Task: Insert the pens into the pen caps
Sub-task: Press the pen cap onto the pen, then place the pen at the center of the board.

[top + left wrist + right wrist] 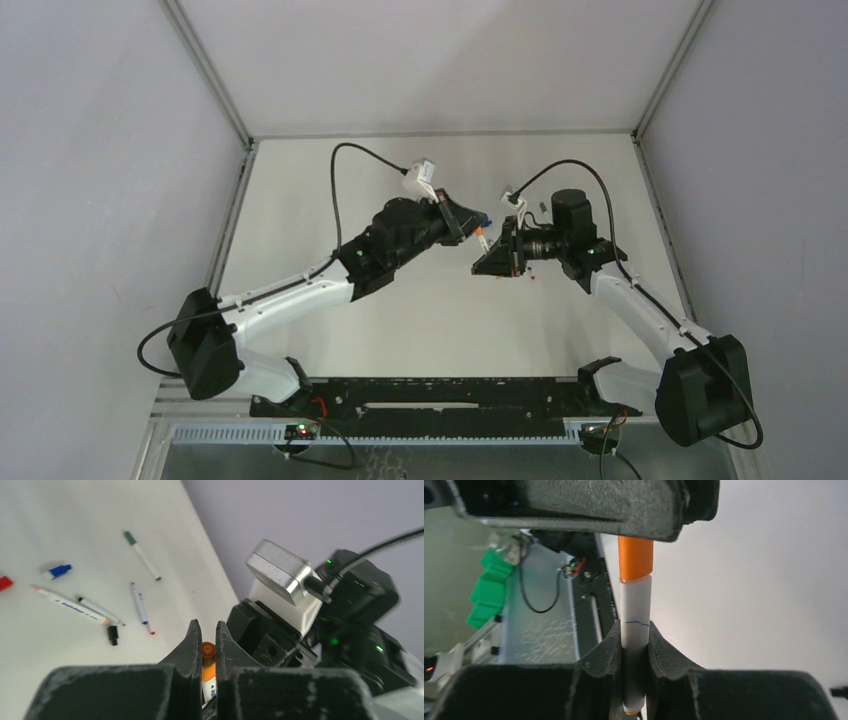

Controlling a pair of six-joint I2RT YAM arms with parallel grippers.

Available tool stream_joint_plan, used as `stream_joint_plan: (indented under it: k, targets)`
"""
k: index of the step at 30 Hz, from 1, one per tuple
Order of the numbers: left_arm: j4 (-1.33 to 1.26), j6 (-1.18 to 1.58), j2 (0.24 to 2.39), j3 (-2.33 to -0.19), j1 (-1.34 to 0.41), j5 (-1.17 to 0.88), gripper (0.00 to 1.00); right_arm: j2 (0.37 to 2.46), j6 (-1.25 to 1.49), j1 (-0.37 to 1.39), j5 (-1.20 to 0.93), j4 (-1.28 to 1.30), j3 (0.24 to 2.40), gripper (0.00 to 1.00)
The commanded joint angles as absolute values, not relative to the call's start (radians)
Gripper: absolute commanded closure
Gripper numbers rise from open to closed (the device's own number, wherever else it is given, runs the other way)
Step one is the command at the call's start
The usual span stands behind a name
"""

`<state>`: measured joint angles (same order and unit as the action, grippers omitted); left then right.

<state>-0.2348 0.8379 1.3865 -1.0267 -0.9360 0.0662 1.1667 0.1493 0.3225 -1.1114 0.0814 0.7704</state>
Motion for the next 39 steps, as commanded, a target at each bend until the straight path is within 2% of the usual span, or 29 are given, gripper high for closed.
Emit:
stream_joint_plan:
  k: [1,9,13,18,20,23,25,28,33,36,39]
  targets:
    - [0.119,0.858,1.483,-1.06,-1.095,-0.027,1.0,1.152,0.063,0.336,-0.844,0.017,0.891,1.0]
    - [-0.061,0.929,1.441,-1.009,-1.105,-0.151,1.0,1.152,0.112,0.289,-0.885,-0.026,0.888,1.0]
    - [-0.39,0.923,1.397,-0.862,-1.096,-0.344,1.0,1.148,0.34,0.238,-1.122,-0.313,0.805,1.0]
    - [-0.384,0.847,1.417,-0.861,-1.094,-0.461,1.0,1.148,0.485,0.237,-1.233,-0.507,0.766,1.0]
    - [-0.235,0.78,1.424,-0.903,-1.094,-0.393,1.0,1.139,0.444,0.241,-1.206,-0.476,0.77,1.0]
    - [0.099,0.74,1.47,-1.024,-1.101,-0.206,1.0,1.124,0.178,0.265,-1.027,-0.117,0.868,1.0]
    - [0.195,0.765,1.513,-1.074,-1.107,-0.182,1.0,1.119,0.083,0.282,-0.942,-0.008,0.9,1.0]
    - [0.135,0.828,1.55,-1.076,-1.109,-0.273,1.0,1.118,0.004,0.309,-0.864,0.087,0.927,1.0]
    - [-0.113,0.959,1.531,-0.99,-1.109,-0.434,1.0,1.112,-0.041,0.309,-0.791,0.116,0.945,1.0]
    - [-0.269,1.032,1.526,-0.94,-1.116,-0.49,1.0,1.11,0.072,0.257,-0.913,0.022,0.912,1.0]
    - [-0.188,0.925,1.513,-0.943,-1.133,-0.465,1.0,1.108,0.213,0.216,-1.059,-0.142,0.866,1.0]
